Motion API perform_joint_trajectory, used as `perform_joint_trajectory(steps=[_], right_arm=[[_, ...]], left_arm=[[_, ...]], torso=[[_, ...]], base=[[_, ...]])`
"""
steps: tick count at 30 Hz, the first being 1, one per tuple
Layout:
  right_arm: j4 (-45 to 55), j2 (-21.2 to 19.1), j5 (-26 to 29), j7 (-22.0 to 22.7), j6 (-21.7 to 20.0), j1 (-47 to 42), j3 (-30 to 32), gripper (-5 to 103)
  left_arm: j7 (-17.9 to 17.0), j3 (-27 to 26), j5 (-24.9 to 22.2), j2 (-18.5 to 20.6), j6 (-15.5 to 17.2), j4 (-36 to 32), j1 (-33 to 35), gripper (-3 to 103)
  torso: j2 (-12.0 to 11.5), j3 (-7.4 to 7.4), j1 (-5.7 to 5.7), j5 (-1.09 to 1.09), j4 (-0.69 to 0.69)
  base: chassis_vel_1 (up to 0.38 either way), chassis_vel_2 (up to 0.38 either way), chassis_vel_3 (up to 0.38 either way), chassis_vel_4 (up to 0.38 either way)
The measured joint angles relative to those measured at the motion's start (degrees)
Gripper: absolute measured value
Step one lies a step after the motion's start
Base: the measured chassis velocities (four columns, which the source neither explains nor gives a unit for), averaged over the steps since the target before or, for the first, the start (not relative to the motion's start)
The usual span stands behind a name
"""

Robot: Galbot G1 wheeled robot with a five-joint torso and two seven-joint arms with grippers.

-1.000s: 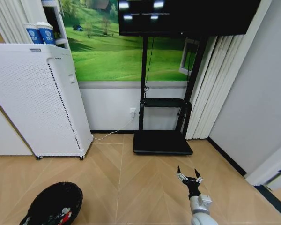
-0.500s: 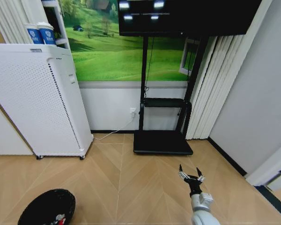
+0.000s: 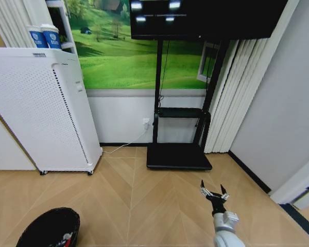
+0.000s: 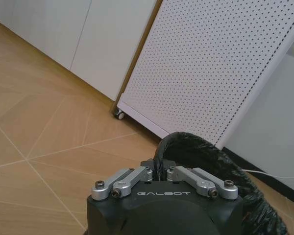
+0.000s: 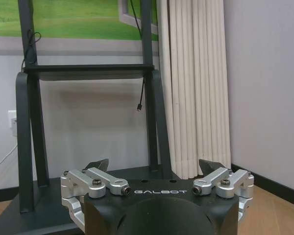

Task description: Pick up the trash bin and place the garbage on the floor into it.

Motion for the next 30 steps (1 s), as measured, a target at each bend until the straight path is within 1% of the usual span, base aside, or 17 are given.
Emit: perform_joint_trajectory(steps=[2, 3, 5, 9, 19, 20, 21, 22, 24, 25, 27, 28, 30], right_arm=[[0.01, 0.08, 0.41, -0.05, 0.31, -0.41, 0.88, 100], [0.01, 0.08, 0.41, -0.05, 0.31, -0.41, 0.88, 100], [0.34, 0.56, 1.27, 0.11, 0.51, -0.89, 2.25, 100], [0.4, 0.56, 1.99, 0.06, 0.77, -1.58, 3.16, 100], [0.12, 0.39, 2.61, -0.02, 0.86, -1.02, 3.6, 100], [0.12, 0.43, 2.56, -0.05, 0.87, -1.04, 3.42, 100], [0.13, 0.51, 2.48, -0.1, 0.87, -1.1, 3.18, 100], [0.13, 0.51, 2.48, -0.1, 0.87, -1.1, 3.18, 100], [0.13, 0.62, 2.33, -0.15, 0.93, -1.13, 2.88, 100], [0.13, 0.62, 2.33, -0.15, 0.93, -1.13, 2.88, 100], [0.03, 0.5, 2.32, -0.32, 1.06, -1.38, 2.93, 100], [0.03, 0.5, 2.32, -0.32, 1.06, -1.38, 2.93, 100], [0.03, 0.49, 2.28, -0.65, 1.21, -1.64, 3.07, 100]], left_arm=[[-0.57, -0.13, 0.63, 0.16, 0.02, 0.78, -0.54, 7], [-0.57, -0.13, 0.63, 0.16, 0.02, 0.78, -0.54, 7], [-1.69, -0.52, 0.79, 0.38, 0.29, 0.98, -1.19, 7], [-2.3, -0.76, 0.78, 0.62, 0.86, 0.74, -1.51, 7], [-2.67, -0.65, 0.94, 0.62, 1.13, 0.49, -1.61, 7], [-2.67, -0.53, 1.11, 0.56, 1.12, 0.49, -1.61, 3], [-2.69, -0.42, 1.23, 0.39, 1.12, 0.48, -1.61, 6], [-2.69, -0.42, 1.23, 0.39, 1.12, 0.48, -1.61, 6], [-2.73, -0.27, 1.34, 0.2, 1.14, 0.42, -1.57, 14], [-2.73, -0.27, 1.34, 0.2, 1.14, 0.42, -1.57, 14], [-2.72, -0.23, 1.97, 0.43, 1.14, 0.71, -1.65, 25], [-2.72, -0.23, 1.97, 0.43, 1.14, 0.71, -1.65, 25], [-2.28, -0.33, 3.23, 0.5, 0.99, 0.62, -1.65, 36]], torso=[[0.0, 0.0, 0.0, -0.05, -0.01], [0.0, 0.0, 0.0, -0.05, -0.01], [0.0, 0.0, 0.0, -0.03, -0.02], [0.0, 0.0, 0.0, -0.03, -0.02], [0.0, 0.0, 0.0, -0.02, -0.01], [0.0, 0.0, 0.0, -0.01, -0.01], [0.0, 0.0, 0.0, -0.02, -0.01], [0.0, 0.0, 0.0, -0.02, -0.01], [0.0, 0.0, 0.0, -0.02, -0.02], [0.0, 0.0, 0.0, -0.02, -0.02], [0.0, 0.0, 0.0, -0.03, -0.01], [0.0, 0.0, 0.0, -0.03, -0.01], [0.0, 0.0, 0.0, -0.03, -0.01]], base=[[0.0, 0.0, 0.0, 0.0], [0.0, 0.0, 0.0, 0.0], [0.0, 0.0, 0.0, 0.0], [0.0, 0.0, 0.0, 0.0], [0.0, 0.0, 0.0, 0.0], [0.0, 0.0, 0.0, 0.0], [0.0, 0.0, 0.0, 0.0], [0.0, 0.0, 0.0, 0.0], [0.0, 0.0, 0.0, 0.0], [0.0, 0.0, 0.0, 0.0], [0.0, 0.0, 0.0, 0.0], [0.0, 0.0, 0.0, 0.0], [0.0, 0.0, 0.0, 0.0]])
